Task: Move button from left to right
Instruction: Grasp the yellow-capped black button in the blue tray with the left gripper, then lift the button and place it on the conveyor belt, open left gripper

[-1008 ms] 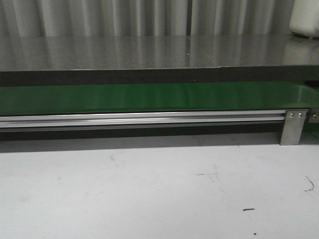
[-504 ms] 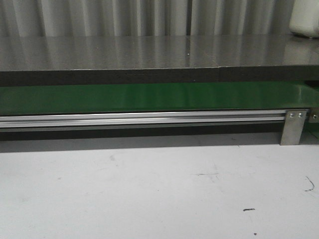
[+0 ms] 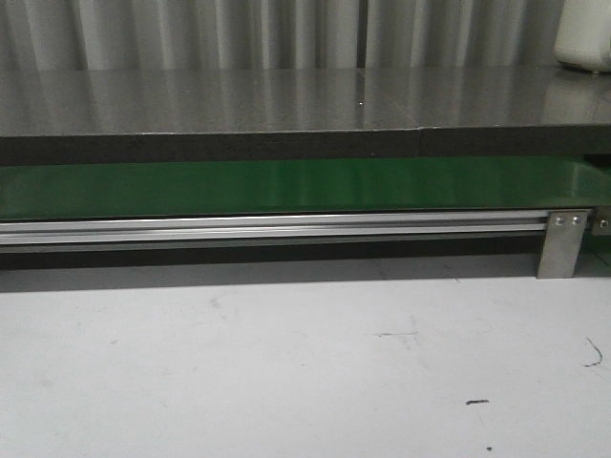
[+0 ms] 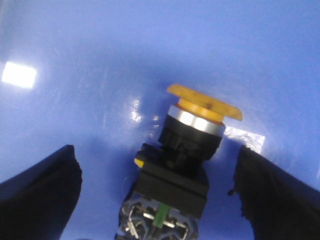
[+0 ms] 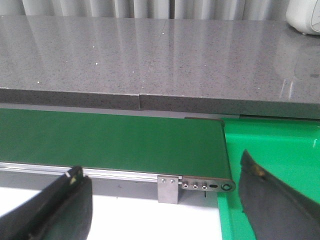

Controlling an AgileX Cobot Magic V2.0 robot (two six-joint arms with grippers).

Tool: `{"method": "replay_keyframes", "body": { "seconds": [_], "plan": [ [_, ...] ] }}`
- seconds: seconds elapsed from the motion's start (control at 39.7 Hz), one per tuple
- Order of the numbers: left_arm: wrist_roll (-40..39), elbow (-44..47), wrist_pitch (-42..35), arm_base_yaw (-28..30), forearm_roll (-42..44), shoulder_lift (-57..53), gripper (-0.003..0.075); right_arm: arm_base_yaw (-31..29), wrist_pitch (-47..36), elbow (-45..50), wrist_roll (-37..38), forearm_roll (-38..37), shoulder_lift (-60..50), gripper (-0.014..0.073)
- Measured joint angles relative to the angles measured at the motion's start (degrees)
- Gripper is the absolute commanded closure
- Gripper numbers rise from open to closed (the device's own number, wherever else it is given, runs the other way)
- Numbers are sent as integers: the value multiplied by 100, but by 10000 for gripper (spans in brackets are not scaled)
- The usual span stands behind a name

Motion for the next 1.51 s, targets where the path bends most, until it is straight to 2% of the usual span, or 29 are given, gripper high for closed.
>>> {"method": "replay_keyframes", "body": {
  "seconds": [0.05,0.1,0.25,0.3,0.35,0.63,0.86,1.21,1.51],
  "plan": [
    [0,-23,0,0,-10,101,160,0,0,0,0,0,0,-19],
    [9,-23,0,0,-23,158,221,0,0,0,0,0,0,-19],
    [9,-44,12,0,-36,159,538,0,3,0,0,0,0,-19],
    [14,-44,12,0,-36,159,610,0,3,0,0,0,0,-19],
    [14,-44,12,0,-36,159,644,0,3,0,0,0,0,-19],
    [36,-44,119,0,-36,106,645,0,3,0,0,0,0,-19],
    [36,-44,234,-138,-88,-639,645,0,3,0,0,0,0,-19],
    [-133,-44,666,-977,-387,-1798,646,0,3,0,0,0,0,-19],
    [-855,-44,1137,-2014,-411,-1771,645,0,3,0,0,0,0,-19]
  ]
}}
